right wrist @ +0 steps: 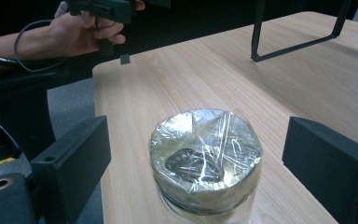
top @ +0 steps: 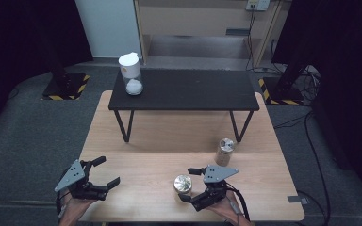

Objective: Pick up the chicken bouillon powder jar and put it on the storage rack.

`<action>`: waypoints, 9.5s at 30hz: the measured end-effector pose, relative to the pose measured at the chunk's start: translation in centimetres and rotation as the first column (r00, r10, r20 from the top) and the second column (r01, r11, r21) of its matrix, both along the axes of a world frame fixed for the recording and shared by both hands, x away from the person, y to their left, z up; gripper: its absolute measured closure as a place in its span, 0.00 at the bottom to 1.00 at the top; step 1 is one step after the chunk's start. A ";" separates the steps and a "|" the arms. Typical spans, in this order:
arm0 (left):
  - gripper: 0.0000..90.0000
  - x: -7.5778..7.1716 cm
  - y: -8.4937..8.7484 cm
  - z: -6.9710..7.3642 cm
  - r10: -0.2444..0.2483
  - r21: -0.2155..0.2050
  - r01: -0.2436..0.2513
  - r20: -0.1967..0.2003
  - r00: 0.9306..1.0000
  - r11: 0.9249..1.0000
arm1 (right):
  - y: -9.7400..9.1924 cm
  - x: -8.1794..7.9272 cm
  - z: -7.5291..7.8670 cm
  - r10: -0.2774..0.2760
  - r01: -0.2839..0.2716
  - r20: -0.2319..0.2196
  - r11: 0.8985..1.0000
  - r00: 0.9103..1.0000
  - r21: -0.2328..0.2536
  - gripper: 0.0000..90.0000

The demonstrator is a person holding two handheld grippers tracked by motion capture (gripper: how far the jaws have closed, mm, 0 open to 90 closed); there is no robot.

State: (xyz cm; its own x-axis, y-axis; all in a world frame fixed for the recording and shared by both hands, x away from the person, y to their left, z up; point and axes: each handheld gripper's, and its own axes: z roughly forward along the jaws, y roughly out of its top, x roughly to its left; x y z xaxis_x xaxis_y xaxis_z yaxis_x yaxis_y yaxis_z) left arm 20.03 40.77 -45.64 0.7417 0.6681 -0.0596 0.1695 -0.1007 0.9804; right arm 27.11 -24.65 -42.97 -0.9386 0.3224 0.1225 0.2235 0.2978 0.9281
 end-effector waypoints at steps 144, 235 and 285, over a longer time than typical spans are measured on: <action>0.01 0.2 0.1 -0.1 -0.008 -0.006 0.008 -0.015 1.000 1.000 | 6.7 13.0 25.8 -0.313 0.314 0.054 0.949 0.948 -0.010 0.38; 0.01 0.4 0.1 -0.1 -0.012 -0.002 0.012 -0.019 1.000 1.000 | 5.6 14.0 25.5 -0.455 0.449 0.108 0.890 0.884 0.080 0.11; 0.01 0.4 0.0 0.0 -0.013 0.001 0.013 -0.025 1.000 1.000 | -6.1 -2.8 17.0 -0.339 0.317 0.232 0.940 0.912 0.125 0.11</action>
